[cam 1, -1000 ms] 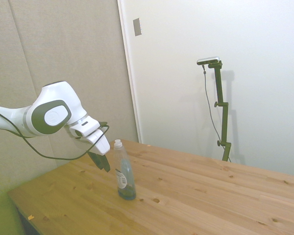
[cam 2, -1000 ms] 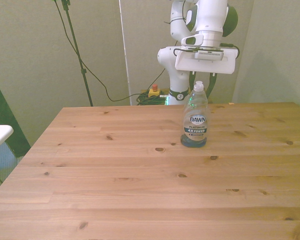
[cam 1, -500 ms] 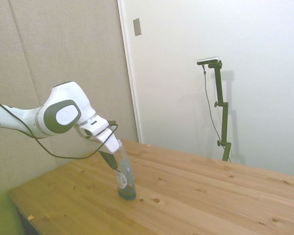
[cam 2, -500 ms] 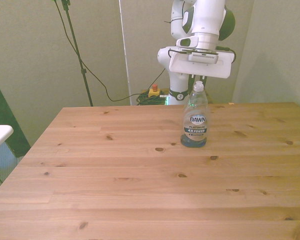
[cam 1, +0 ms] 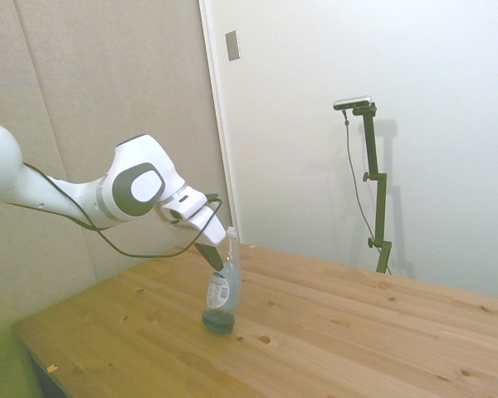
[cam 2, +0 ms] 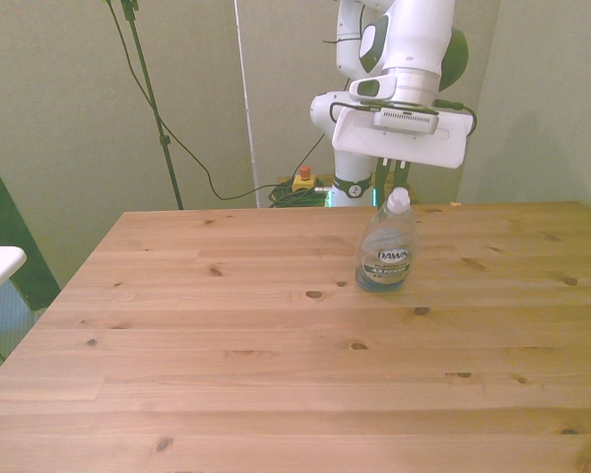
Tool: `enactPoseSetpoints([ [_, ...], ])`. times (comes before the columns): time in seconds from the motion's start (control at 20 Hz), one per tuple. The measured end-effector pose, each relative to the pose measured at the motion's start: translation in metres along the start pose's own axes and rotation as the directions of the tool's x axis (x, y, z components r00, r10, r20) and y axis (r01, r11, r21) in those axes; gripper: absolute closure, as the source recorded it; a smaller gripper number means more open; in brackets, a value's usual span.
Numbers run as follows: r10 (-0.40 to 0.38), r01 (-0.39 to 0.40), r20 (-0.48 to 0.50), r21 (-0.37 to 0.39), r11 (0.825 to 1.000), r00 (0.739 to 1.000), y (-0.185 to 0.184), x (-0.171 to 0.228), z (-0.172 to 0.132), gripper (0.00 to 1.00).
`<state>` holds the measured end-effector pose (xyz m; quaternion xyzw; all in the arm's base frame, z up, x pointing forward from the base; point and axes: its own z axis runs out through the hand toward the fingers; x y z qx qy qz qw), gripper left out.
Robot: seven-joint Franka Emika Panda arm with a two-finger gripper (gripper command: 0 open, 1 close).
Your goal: Knock down the dish soap
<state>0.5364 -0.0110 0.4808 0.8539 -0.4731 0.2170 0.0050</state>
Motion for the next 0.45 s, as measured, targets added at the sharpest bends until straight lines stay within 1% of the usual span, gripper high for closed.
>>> enactPoseSetpoints([
  [0.2, 0.014, -0.013, -0.01, 0.015, 1.0, 1.0, -0.024, 0.018, 0.018, 1.0],
  [0.45, 0.044, -0.042, -0.037, 0.042, 0.998, 0.998, -0.042, 0.044, 0.034, 1.0],
])
